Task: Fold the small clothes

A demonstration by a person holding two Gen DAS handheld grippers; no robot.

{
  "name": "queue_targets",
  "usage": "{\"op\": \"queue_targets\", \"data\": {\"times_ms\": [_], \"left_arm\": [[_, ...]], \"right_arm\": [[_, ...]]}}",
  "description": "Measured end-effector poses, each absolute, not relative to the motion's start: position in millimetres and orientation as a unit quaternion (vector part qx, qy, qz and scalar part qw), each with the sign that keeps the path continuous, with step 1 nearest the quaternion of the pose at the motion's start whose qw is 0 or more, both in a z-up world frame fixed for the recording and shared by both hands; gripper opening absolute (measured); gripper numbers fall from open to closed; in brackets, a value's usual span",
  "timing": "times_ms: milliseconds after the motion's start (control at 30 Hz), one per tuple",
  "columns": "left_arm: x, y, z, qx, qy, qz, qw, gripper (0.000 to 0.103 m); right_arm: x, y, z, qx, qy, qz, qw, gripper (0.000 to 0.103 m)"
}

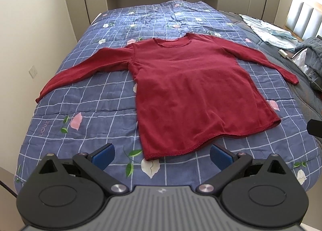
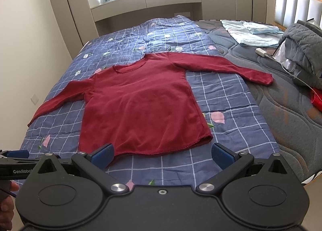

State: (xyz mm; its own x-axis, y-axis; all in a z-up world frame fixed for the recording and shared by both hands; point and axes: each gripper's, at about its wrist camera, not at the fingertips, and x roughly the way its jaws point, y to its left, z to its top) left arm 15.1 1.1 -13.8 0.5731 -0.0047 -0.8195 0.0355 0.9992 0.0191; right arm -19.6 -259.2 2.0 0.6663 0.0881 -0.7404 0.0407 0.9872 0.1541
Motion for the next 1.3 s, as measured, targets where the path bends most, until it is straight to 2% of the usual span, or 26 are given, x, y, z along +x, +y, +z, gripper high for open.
{"op": "queue_targets", "data": {"times_ms": [400, 767, 933, 1300], "left_arm": [[31.8, -12.4, -24.8, 0.028, 0.485, -0.016, 0.874, 0.103], [71.7, -25.4, -46.5, 0.025, 0.54, -0.009, 0.842, 0.103], [115.9, -40.8, -57.8, 0.04, 0.551, 0.004, 0.834, 0.103], [277.9, -136.4, -83.4, 0.064, 0.503, -0.009, 0.862, 0.103]], "right_arm": [[2.5, -271.6, -14.5, 0.092, 0.441, 0.007, 0.893, 0.103], [56.7, -289.1, -46.7, 0.091, 0.52, -0.004, 0.849, 0.103], [107.3, -315.0, -63.8, 0.077, 0.539, -0.042, 0.837, 0.103], [234.6, -443.3, -108.6, 0.15, 0.455, -0.142, 0.866, 0.103]]}}
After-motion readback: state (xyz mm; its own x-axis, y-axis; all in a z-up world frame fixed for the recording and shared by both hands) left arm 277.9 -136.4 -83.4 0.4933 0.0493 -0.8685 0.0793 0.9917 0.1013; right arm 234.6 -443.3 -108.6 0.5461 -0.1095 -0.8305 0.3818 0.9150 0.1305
